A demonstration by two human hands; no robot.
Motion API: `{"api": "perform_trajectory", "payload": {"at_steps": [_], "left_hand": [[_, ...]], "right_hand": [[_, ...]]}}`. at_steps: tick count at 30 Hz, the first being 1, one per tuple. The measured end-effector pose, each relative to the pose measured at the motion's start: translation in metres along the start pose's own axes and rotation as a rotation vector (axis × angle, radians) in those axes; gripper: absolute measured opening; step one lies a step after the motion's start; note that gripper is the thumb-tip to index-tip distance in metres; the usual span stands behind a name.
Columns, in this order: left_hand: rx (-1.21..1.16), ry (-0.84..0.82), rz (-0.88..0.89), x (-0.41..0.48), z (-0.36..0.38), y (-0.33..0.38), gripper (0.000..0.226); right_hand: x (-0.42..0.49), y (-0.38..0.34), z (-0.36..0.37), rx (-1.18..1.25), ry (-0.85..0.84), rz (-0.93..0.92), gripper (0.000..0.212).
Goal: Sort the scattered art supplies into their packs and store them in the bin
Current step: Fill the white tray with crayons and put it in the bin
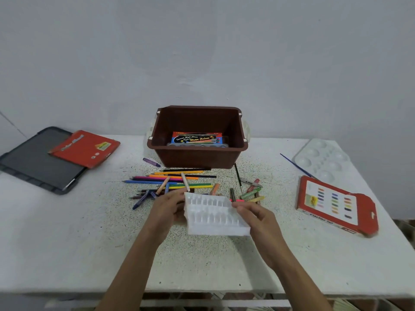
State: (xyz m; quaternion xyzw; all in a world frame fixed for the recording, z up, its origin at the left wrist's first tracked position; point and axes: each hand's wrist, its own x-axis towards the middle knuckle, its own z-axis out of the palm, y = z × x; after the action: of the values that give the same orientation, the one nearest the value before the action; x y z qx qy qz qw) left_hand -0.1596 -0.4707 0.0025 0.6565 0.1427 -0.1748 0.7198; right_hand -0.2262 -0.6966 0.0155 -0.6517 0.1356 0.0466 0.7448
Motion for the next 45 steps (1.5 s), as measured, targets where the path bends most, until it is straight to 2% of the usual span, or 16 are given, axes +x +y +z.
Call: {"api": "perform_trajectory", "payload": {"at_steps": [8, 14, 18, 24, 33, 38, 45], "left_hand": [[0.069, 0.130, 0.084, -0.027, 0.001, -0.038, 0.014], [0.403, 0.201, 0.207, -0.036, -0.004, -0.062, 0.015], [0.555, 0.182, 0.249, -0.045, -0.011, -0.078, 0.013], [0.775, 0.081, 0.420, -0.042, -0.011, -0.094, 0.037], [1.023, 0.141, 0.594, -0.044, -0.009, -0.114, 0.061], [1.059, 0.155, 0.735, -0.038, -0.014, -0.116, 0.054], [1.049, 0.103, 0.822, -0.017, -0.017, -0.111, 0.056]], "right_hand": [[-0.013, 0.034, -0.006, -0.210, 0.055, 0.028, 0.011], [-0.013, 0.055, -0.013, -0.398, 0.033, -0.018, 0.012], [-0.014, 0.066, -0.013, -0.559, 0.021, -0.087, 0.012], [-0.014, 0.075, -0.012, -0.768, 0.015, -0.227, 0.019], [-0.004, 0.079, -0.011, -0.824, 0.031, -0.329, 0.025], [0.010, 0.077, -0.008, -0.842, 0.027, -0.345, 0.025], [0.031, 0.073, -0.007, -0.861, 0.046, -0.357, 0.025]]}}
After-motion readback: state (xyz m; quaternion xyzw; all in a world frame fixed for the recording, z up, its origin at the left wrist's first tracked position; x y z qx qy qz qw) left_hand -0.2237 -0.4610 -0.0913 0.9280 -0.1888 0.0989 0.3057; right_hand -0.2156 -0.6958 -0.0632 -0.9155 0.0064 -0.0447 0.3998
